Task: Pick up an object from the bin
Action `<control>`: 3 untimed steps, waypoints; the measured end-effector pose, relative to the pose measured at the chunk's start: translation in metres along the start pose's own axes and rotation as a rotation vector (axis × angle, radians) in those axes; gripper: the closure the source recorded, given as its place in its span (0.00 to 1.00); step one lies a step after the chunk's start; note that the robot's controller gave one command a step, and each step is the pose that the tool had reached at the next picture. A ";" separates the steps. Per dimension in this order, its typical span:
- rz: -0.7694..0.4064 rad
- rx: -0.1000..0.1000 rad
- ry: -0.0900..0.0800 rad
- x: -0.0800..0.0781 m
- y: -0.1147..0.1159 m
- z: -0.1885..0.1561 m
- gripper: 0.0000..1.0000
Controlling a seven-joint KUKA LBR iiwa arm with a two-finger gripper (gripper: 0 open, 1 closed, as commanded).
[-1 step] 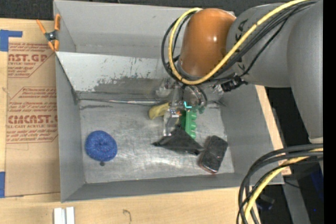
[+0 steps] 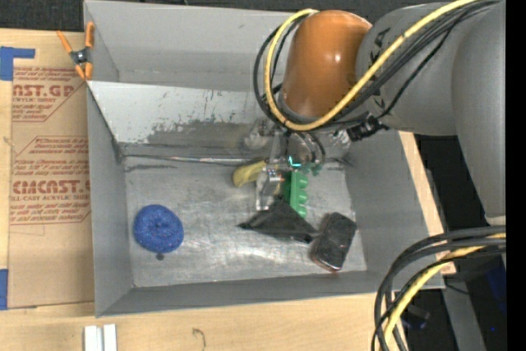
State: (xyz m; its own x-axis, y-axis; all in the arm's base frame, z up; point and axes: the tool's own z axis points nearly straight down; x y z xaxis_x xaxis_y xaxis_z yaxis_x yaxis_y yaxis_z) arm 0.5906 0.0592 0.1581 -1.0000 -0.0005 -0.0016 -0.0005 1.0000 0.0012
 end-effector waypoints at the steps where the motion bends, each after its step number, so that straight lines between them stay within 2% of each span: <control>1: 0.019 -0.002 -0.005 0.017 -0.052 0.083 1.00; 2: 0.019 -0.002 -0.005 0.017 -0.052 0.083 1.00; 3: 0.104 0.001 0.000 0.029 -0.059 -0.007 1.00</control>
Offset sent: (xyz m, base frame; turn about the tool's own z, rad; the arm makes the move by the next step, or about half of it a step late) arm 0.0000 0.0000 0.0000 0.0000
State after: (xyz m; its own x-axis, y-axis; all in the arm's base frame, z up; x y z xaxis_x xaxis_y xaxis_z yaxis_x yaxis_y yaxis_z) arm 0.5621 0.0000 0.1650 -0.9947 0.1031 -0.0010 0.1031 0.9947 0.0005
